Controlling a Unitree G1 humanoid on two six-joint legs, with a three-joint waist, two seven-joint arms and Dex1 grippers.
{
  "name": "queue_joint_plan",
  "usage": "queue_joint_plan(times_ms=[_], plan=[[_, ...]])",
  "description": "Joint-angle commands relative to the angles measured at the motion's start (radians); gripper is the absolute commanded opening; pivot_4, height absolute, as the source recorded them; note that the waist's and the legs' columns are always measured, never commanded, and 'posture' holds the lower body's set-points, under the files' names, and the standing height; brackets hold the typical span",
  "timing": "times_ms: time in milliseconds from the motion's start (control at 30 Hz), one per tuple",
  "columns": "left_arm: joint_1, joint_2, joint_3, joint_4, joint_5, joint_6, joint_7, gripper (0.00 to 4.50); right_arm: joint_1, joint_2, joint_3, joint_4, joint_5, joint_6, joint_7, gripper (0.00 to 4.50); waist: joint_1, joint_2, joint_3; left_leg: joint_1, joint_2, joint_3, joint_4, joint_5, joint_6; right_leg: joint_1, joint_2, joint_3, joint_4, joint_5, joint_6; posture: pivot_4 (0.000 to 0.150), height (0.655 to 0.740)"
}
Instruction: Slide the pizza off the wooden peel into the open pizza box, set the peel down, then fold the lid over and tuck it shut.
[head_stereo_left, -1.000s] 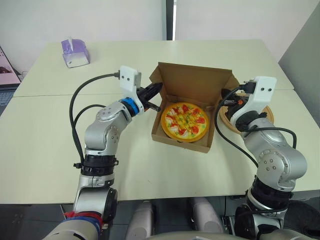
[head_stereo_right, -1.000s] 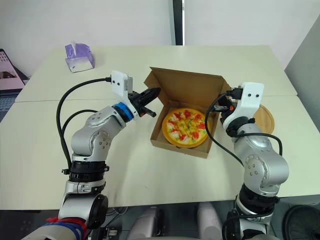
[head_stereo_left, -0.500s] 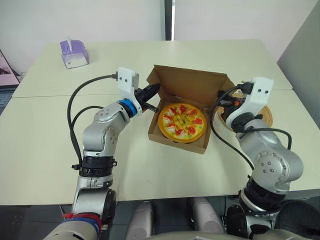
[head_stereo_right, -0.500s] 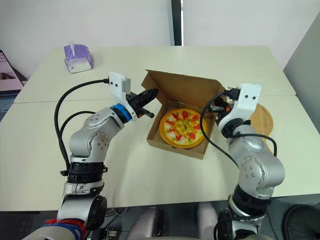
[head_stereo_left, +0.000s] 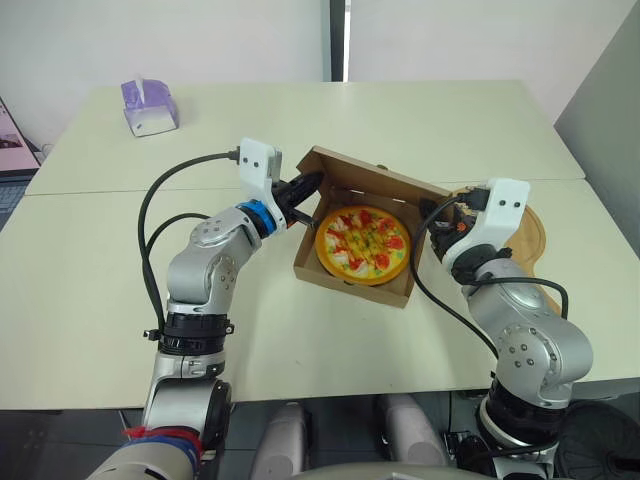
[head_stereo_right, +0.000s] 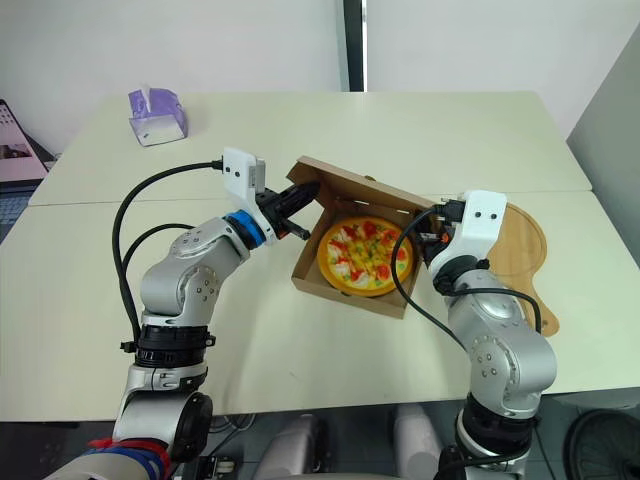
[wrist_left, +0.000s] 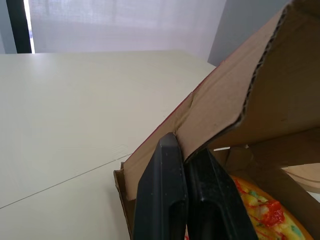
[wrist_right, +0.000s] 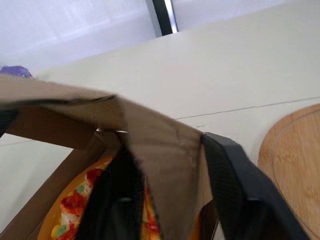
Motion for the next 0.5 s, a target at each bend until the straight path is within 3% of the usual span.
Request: queue_joint_plan(times_ms=[33,133,300,400,500], plan=[[-0.001,0.001,-0.007,-0.026,-0.013,-0.009,-0.011,0.00,0.010,-0.045,-0.014,-0.033,0.013,-0.012,0.030,3.39,0.006,0.000,0.000,-0.001,0.000,0.000,0.000,0.000,0.000,0.000,0.000,0.000,0.000,0.000,0.000,0.150,0.7400],[0.000,-0.001,-0.006,-0.027,-0.013,-0.010,-0.009,0.00,0.051,-0.128,-0.013,-0.056,0.028,-0.032,0.100,4.46,0.013,0.000,0.000,-0.001,0.000,0.000,0.000,0.000,0.000,0.000,0.000,0.000,0.000,0.000,0.000,0.150,0.7400],[0.002,0.002,-0.005,-0.024,-0.014,-0.012,-0.011,0.00,0.113,-0.288,-0.123,-0.079,0.184,-0.063,0.322,4.48,0.016,0.000,0.000,-0.001,0.000,0.000,0.000,0.000,0.000,0.000,0.000,0.000,-0.001,0.000,0.000,0.150,0.7400],[0.004,0.009,-0.005,-0.017,-0.011,-0.017,-0.018,0.00,0.104,-0.424,-0.303,-0.004,0.421,0.044,0.480,4.48,0.017,-0.001,0.001,-0.001,0.000,0.001,0.000,0.000,0.000,0.001,0.000,0.000,-0.003,0.000,0.000,0.150,0.7400],[0.008,0.016,-0.004,-0.018,-0.011,-0.017,-0.024,0.00,0.092,-0.570,-0.384,0.086,0.484,0.052,0.561,4.48,0.017,-0.001,0.001,0.000,0.000,0.000,0.000,0.000,0.000,0.003,0.000,-0.001,-0.004,0.000,0.000,0.150,0.7400]])
